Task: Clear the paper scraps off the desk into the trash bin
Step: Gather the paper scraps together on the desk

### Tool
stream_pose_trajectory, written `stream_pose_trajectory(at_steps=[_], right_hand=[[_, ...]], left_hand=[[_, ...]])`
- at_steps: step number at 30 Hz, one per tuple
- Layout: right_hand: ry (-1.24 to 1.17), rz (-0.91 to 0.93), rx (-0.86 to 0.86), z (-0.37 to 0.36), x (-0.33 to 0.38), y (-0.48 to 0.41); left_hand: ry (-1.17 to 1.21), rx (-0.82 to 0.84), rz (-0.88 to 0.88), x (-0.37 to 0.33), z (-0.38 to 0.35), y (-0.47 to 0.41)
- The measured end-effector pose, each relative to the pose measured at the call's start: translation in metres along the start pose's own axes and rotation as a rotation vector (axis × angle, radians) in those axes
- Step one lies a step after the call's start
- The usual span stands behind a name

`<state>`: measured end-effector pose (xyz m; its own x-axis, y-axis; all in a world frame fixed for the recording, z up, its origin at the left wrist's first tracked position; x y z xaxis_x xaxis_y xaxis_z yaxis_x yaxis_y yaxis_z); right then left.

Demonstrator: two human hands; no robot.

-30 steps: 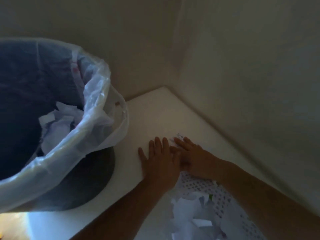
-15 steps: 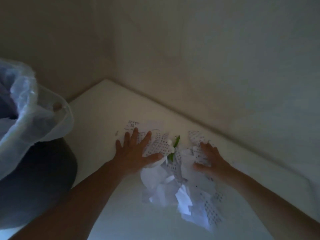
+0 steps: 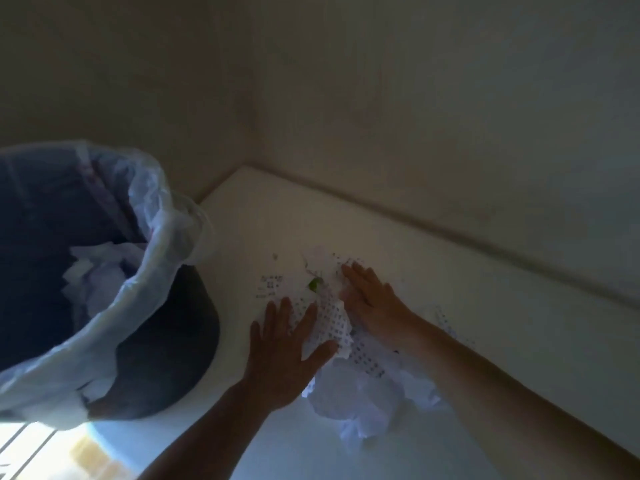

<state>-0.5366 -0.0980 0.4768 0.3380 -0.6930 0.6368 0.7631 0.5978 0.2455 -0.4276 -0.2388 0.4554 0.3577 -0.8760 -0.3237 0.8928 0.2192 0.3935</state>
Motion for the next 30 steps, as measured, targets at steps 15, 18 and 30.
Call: stream_pose_trajectory(at_steps=[15,18,30], right_hand=[[-0.11,-0.43,-0.182,-0.026,-0.032,0.118],[-0.1,-0.347,-0.108,-0.043,-0.007,0.108],[-0.327,-0.153,-0.236,-0.022,0.022,0.11]], left_hand=[[-0.211,0.112,-0.28,-0.023,-0.018,0.041],[-0.23,0.059,-0.27,-0.021,-0.031,0.049],[-0.141,-0.08,-0.318,0.001,-0.011,0.052]])
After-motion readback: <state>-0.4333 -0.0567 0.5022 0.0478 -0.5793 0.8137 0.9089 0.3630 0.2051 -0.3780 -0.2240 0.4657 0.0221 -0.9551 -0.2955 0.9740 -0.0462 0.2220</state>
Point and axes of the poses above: each hand's wrist, its own y-axis away from the middle knuckle, its own z-axis out of the back of the hand, x = y × z, the point moved 7 cm from there along -y, towards the middle knuckle, and after that the axes turned 8 degrees about z, right-handed, at the moved point
